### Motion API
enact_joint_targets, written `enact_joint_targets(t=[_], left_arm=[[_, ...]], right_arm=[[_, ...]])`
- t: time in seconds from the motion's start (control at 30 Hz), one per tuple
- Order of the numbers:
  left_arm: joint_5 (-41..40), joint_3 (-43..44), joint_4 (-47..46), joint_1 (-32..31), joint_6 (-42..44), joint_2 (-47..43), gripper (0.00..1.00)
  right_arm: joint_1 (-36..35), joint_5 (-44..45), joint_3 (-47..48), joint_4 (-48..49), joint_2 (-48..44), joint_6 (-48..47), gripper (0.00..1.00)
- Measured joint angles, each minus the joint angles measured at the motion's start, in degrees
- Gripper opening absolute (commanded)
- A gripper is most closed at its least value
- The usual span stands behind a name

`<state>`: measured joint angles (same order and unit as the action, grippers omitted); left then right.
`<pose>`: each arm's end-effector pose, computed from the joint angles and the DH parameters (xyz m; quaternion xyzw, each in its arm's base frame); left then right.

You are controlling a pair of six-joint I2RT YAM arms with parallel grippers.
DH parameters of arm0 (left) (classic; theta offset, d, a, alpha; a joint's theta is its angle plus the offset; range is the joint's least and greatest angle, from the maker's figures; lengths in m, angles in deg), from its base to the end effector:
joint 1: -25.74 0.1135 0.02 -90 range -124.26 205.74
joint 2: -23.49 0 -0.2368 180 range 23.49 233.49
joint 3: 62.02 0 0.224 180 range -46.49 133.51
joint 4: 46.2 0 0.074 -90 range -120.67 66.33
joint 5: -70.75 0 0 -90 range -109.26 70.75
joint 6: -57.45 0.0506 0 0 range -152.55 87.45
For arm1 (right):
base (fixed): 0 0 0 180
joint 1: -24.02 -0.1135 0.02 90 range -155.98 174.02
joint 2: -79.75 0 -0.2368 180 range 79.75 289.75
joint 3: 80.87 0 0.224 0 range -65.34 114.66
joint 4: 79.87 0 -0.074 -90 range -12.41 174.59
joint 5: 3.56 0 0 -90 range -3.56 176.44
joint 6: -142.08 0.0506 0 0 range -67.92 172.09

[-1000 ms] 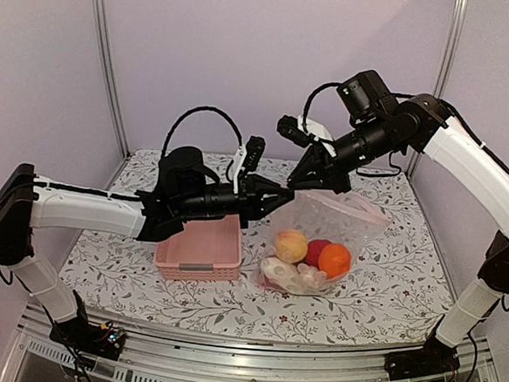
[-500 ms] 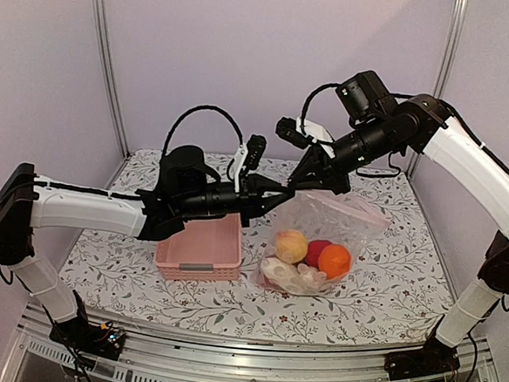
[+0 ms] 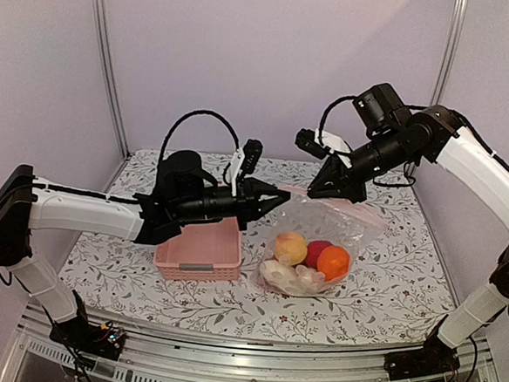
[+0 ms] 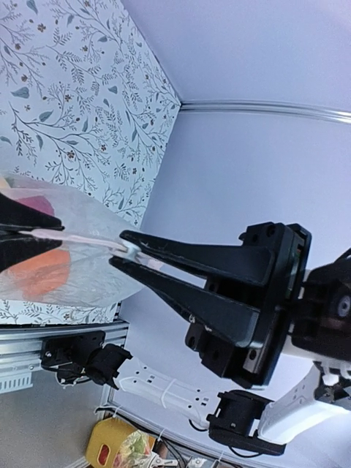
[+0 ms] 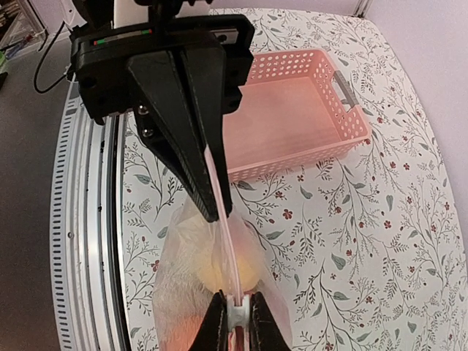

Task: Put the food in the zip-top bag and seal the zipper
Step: Zip the zipper on the zipper food storage bag.

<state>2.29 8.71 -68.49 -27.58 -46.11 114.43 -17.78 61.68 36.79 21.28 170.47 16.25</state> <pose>0.1972 -0.2959 0.2773 0.3584 0.5955 -0.4979 0.5186 0.2070 0.2135 0.3574 -0.6332 0.6755 0.2190 0.3077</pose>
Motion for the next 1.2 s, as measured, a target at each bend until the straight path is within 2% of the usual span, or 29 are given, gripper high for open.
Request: enact_joint_targets(t=[0.83,1.2], left_arm=[[-0.2,-2.7,0.0,2.3,0.0,-2.4,0.0],[0.0,-3.6,0.0,3.5,0.0,-3.3,0.0]], right_arm=[[12.3,0.9,-16.0,-1.8,-13.5,-1.9,0.06],[16.3,2.3,-20.5,-3.3,-16.5,-3.1,0.06]])
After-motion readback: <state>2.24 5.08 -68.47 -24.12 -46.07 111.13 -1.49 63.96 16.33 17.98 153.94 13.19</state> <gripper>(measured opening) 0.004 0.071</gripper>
